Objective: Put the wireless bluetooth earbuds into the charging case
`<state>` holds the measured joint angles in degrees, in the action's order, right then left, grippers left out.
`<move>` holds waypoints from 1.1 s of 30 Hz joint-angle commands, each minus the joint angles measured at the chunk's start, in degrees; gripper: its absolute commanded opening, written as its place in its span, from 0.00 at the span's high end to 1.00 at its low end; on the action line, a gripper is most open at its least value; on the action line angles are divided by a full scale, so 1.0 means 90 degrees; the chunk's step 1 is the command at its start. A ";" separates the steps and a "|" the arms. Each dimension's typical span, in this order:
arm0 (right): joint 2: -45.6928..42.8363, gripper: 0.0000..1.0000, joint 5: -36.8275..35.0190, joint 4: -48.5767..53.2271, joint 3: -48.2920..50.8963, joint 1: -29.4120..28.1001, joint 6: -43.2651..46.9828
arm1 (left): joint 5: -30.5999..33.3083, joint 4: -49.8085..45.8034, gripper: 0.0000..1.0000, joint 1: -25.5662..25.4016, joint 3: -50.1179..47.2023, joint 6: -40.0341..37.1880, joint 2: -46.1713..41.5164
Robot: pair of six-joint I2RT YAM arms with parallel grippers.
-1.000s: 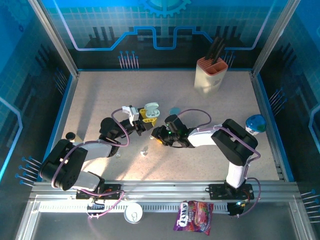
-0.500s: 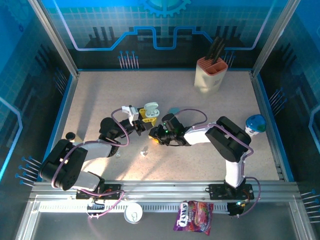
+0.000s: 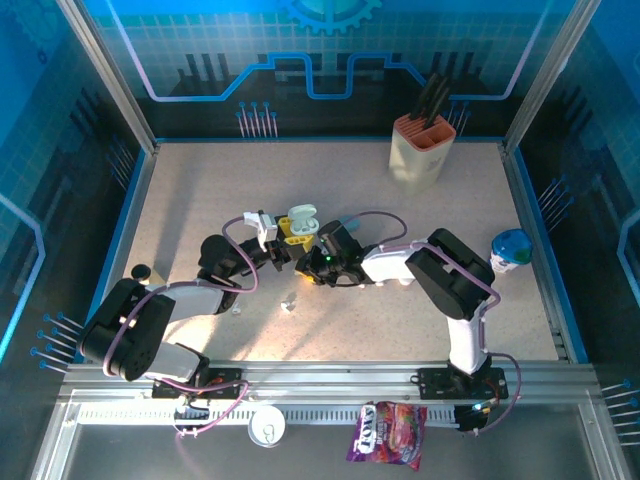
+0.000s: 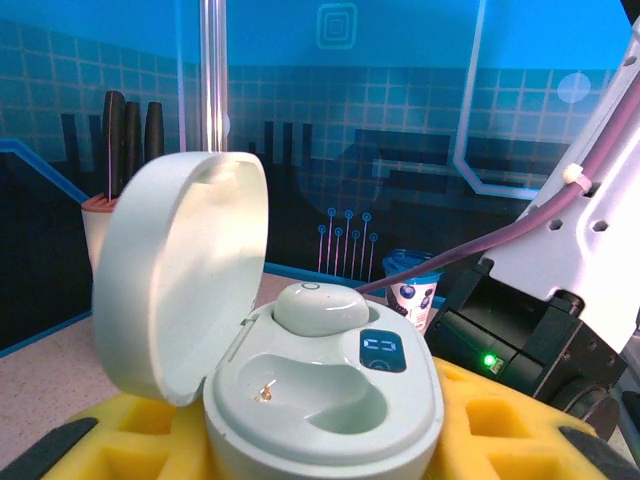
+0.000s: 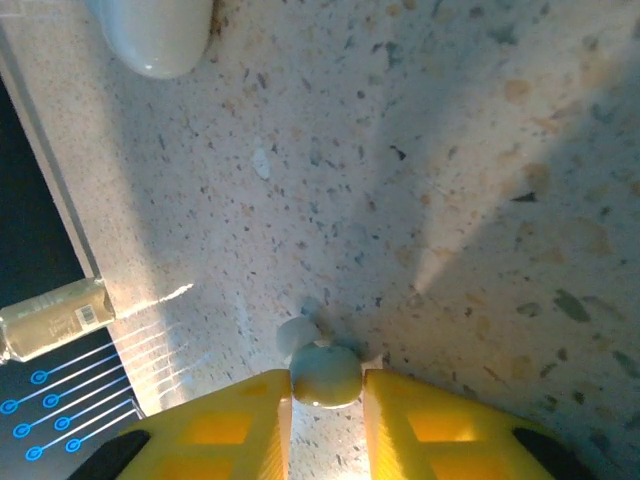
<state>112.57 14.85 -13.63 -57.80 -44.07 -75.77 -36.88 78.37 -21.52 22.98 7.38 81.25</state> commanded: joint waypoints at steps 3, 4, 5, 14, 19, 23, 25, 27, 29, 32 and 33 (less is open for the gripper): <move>0.0416 0.77 -0.0002 0.0431 -0.0182 0.0081 0.0203 | 0.0016 0.0223 0.77 0.0089 -0.0093 -0.0104 -0.0085; 0.0435 0.77 0.0009 0.0413 -0.0174 0.0087 0.0196 | 0.0017 0.0218 0.78 0.0086 -0.0104 -0.0115 -0.0083; 0.0408 0.78 0.0011 0.0380 -0.0152 0.0105 0.0193 | 0.0016 0.0218 0.77 0.0087 -0.0102 -0.0115 -0.0083; -0.0363 0.81 -0.0110 0.0347 0.0396 0.0389 0.0455 | 0.0006 0.0218 0.77 0.0096 -0.0089 -0.0096 -0.0027; -0.0818 0.80 -0.0079 0.0331 0.0875 0.0615 0.0582 | 0.0002 0.0219 0.77 0.0096 -0.0058 -0.0095 0.0032; -0.1130 0.81 -0.0031 0.0395 0.1331 0.0830 0.0742 | 0.0011 0.0218 0.77 0.0096 -0.0062 -0.0143 0.0119; -0.1295 0.81 0.0036 0.0413 0.1516 0.0935 0.0841 | 0.0026 0.0218 0.77 0.0096 -0.0063 -0.0170 0.0158; -0.1466 0.81 0.0123 0.0449 0.1642 0.1031 0.1001 | 0.0060 0.0216 0.77 0.0096 -0.0068 -0.0237 0.0209; -0.1672 0.80 0.0183 0.0550 0.1724 0.1107 0.1251 | 0.0099 0.0210 0.78 0.0096 -0.0080 -0.0366 0.0283; -0.1948 0.80 0.0259 0.0892 0.1725 0.1199 0.1629 | 0.0094 0.0218 0.78 0.0101 -0.0091 -0.0691 0.0446; -0.2026 0.80 0.0281 0.0974 0.1740 0.1229 0.1716 | 0.0097 0.0209 0.78 0.0101 -0.0110 -0.0806 0.0501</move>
<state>97.21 16.03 -8.86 -42.72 -33.91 -64.95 -36.67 78.39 -21.21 22.98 4.34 84.40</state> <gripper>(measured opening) 0.202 0.372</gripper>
